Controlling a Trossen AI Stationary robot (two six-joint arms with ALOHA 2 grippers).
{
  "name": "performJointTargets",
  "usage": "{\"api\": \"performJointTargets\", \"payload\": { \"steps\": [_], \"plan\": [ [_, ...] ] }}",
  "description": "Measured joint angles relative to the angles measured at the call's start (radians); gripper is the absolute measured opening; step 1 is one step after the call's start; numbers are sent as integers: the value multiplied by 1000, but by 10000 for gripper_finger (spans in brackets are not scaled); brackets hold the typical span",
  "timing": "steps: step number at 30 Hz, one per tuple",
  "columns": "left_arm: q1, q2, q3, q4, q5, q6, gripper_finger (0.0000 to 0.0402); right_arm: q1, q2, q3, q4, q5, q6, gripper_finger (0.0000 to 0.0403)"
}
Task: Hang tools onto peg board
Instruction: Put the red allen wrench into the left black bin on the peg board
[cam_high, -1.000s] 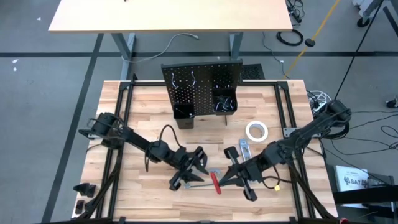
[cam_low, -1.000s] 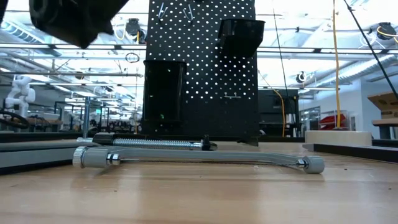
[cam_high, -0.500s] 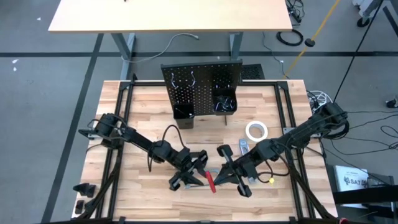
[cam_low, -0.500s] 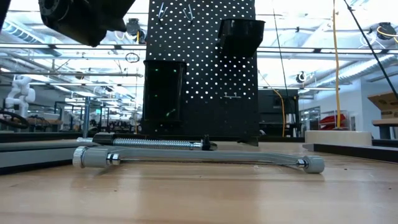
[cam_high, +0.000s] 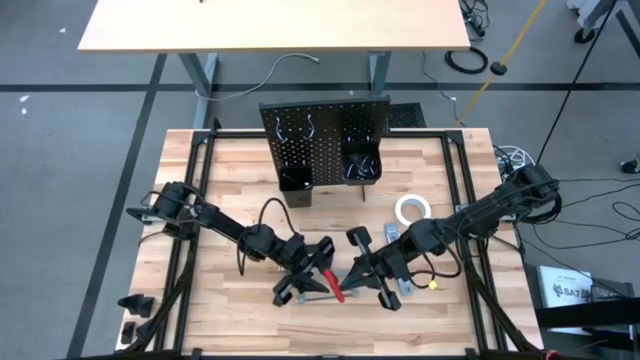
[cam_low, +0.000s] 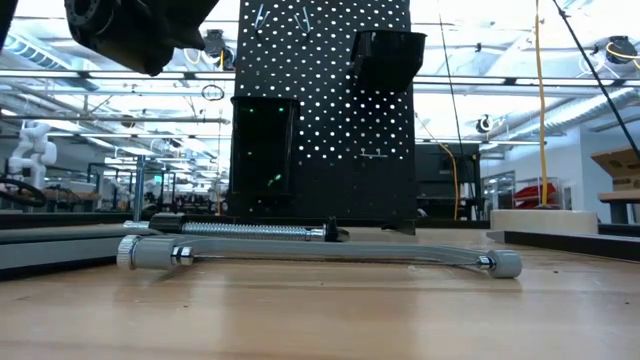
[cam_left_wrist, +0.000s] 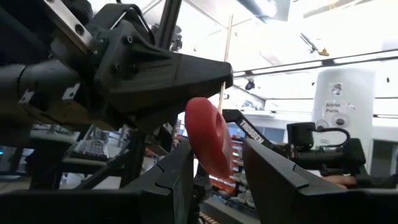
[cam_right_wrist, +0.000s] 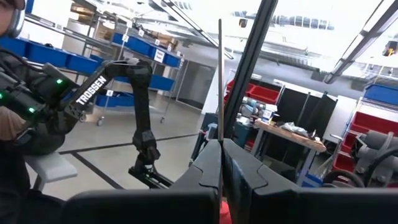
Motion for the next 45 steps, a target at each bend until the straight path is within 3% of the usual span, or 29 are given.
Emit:
{"api": "performJointTargets", "payload": {
  "steps": [13,16,22,31,39,45],
  "plan": [
    [1,0,0,7,17,33,140,-28,0,0,-50,2,12,0],
    [-1,0,0,6,20,56,123,-27,0,0,-63,2,18,0],
    [0,0,0,4,21,59,49,-27,0,0,-59,4,17,0],
    [0,0,0,5,22,39,49,-27,0,0,-59,12,65,2],
    [7,0,0,5,37,1,49,-28,-3,0,-84,23,108,47],
    [17,-30,-1,-46,67,2,49,-17,-71,-1,-183,143,98,104]
  ]
}}
